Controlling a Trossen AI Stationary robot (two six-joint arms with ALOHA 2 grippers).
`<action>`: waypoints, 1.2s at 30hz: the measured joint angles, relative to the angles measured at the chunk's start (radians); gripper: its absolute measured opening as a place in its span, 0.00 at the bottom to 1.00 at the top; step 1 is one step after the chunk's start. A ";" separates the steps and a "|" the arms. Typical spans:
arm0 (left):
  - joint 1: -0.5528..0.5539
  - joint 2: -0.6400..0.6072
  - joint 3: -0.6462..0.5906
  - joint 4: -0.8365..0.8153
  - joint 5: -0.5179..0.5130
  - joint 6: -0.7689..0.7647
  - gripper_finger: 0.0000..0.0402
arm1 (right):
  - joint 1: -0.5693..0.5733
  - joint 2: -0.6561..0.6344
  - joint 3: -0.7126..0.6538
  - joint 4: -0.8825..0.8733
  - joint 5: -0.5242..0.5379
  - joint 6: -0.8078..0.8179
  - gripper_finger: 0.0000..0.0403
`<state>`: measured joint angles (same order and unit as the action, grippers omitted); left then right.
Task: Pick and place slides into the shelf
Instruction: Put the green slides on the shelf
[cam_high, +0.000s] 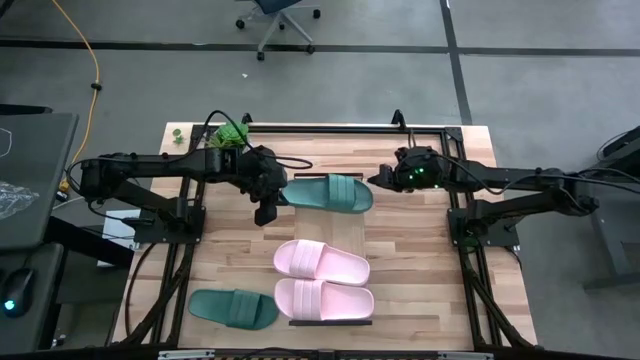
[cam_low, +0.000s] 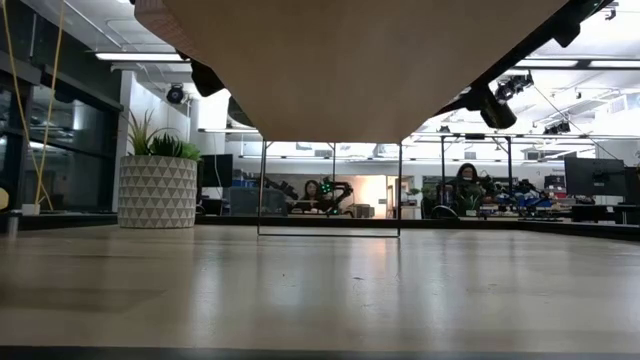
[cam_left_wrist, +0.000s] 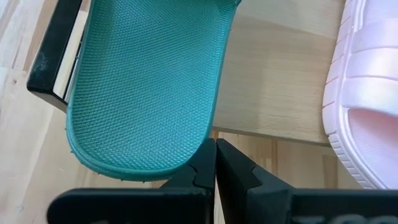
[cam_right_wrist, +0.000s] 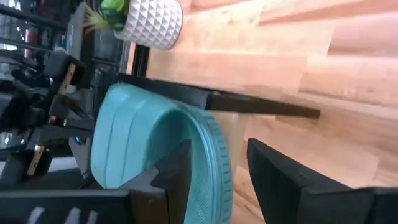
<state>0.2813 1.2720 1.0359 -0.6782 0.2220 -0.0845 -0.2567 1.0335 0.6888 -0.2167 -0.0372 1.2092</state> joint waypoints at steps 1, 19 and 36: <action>0.000 0.000 0.000 0.000 0.000 0.001 0.00 | -0.003 -0.010 0.000 -0.005 0.007 -0.004 0.36; -0.001 -0.141 0.067 -0.236 -0.068 0.027 0.00 | -0.060 -0.171 0.000 -0.109 0.052 -0.088 0.36; -0.605 -0.243 -0.015 -0.252 -0.396 -0.888 0.00 | -0.057 -0.246 0.000 -0.163 -0.026 -0.196 0.36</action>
<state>-0.3234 1.0290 1.0207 -0.9307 -0.1737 -0.9722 -0.3141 0.7877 0.6888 -0.3794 -0.0627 1.0132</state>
